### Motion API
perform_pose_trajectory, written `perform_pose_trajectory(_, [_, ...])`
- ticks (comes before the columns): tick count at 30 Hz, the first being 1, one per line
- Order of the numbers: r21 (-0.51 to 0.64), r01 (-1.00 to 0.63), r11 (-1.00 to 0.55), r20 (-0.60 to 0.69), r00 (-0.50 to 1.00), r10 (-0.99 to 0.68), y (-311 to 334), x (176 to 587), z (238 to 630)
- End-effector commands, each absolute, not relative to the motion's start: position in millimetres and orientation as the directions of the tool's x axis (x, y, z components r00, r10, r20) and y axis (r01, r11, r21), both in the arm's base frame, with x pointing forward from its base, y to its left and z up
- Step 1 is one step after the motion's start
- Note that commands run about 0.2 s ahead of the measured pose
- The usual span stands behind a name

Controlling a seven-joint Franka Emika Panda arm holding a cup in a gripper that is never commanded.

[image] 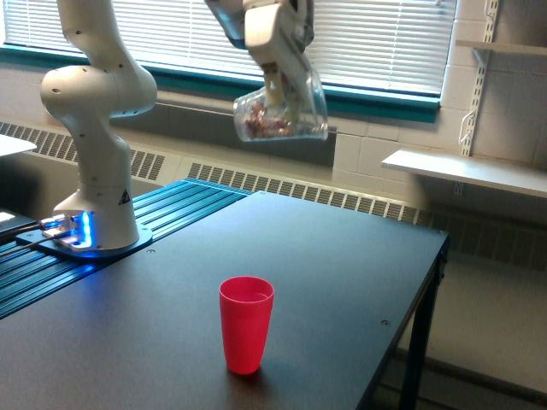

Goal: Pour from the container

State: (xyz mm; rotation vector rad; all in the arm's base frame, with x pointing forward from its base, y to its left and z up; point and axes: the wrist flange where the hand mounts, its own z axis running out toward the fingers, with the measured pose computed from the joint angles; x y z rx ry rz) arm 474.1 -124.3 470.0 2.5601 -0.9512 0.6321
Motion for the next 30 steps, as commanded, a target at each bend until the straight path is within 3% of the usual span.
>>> perform_pose_trajectory(1, [0.136,-0.720,-0.681,0.496,0.644,-0.582,-137.5,468.5,454.2])
perform_pose_trajectory(30, [0.254,-0.737,-0.626,0.420,0.667,-0.616,-191.5,452.4,393.2])
